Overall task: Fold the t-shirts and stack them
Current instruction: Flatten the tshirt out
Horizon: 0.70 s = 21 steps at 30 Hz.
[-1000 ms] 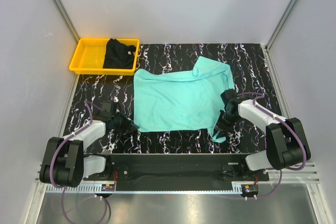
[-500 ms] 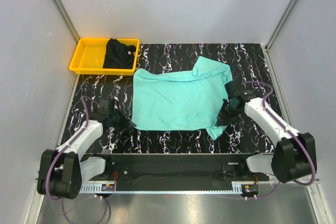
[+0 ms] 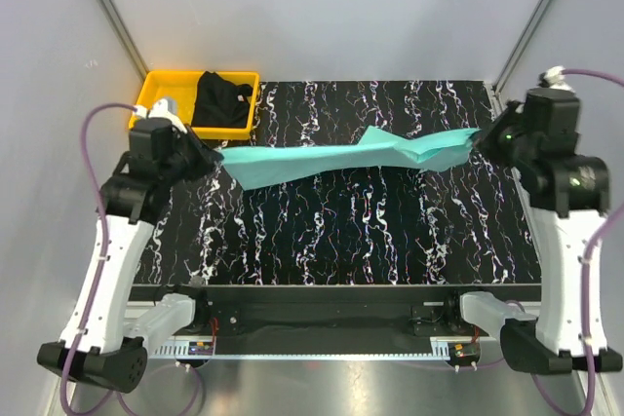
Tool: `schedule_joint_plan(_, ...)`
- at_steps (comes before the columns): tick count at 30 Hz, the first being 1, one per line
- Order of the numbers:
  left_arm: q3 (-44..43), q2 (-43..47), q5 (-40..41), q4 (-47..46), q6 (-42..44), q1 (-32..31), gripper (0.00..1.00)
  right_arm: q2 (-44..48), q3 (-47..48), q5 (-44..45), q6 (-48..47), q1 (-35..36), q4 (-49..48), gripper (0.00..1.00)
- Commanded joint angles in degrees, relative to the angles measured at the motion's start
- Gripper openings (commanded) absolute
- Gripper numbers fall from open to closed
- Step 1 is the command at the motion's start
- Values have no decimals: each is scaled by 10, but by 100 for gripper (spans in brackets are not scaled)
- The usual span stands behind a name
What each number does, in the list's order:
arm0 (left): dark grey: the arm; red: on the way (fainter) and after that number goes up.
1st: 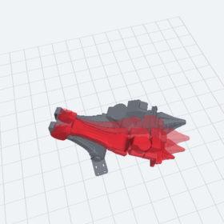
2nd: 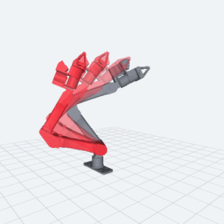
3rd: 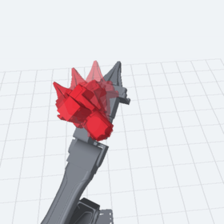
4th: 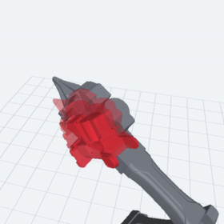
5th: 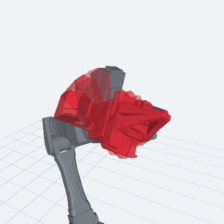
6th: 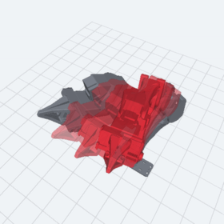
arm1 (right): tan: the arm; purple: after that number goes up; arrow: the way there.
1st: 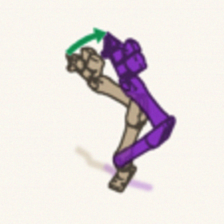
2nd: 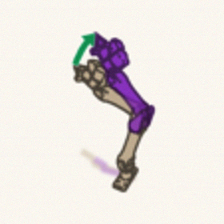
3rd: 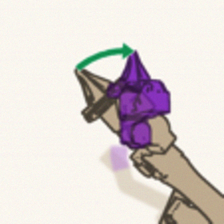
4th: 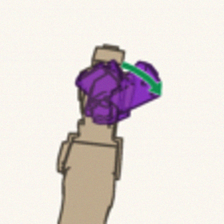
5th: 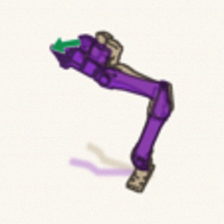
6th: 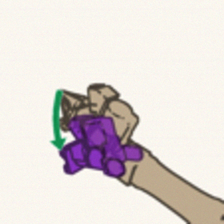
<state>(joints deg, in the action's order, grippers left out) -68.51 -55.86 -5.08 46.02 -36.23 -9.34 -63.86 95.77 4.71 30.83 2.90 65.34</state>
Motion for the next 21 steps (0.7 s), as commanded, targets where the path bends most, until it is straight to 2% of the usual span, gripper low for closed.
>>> schedule_joint_plan(1, -109, 19, 68, 65, 70, -18, 0, 40, 104, 75, -38, -1, 34, 0)
schedule_joint_plan(5, -243, 35, 94, 82, 106, -48, 0, 73, 185, 96, -67, -2, 31, 0)
schedule_joint_plan(10, -333, 77, 57, 65, 140, -82, 0, 127, 234, 49, -110, -2, -6, 0)
schedule_joint_plan(14, -344, 114, 54, 31, 154, -95, 0, 177, 246, 36, -111, -2, -35, 0)
schedule_joint_plan(18, -360, 122, 64, 26, 156, -96, 0, 177, 265, 21, -97, -1, -42, 0)
schedule_joint_plan(21, -355, 110, 70, 22, 155, -96, 0, 174, 238, 32, -87, -2, -61, 0)
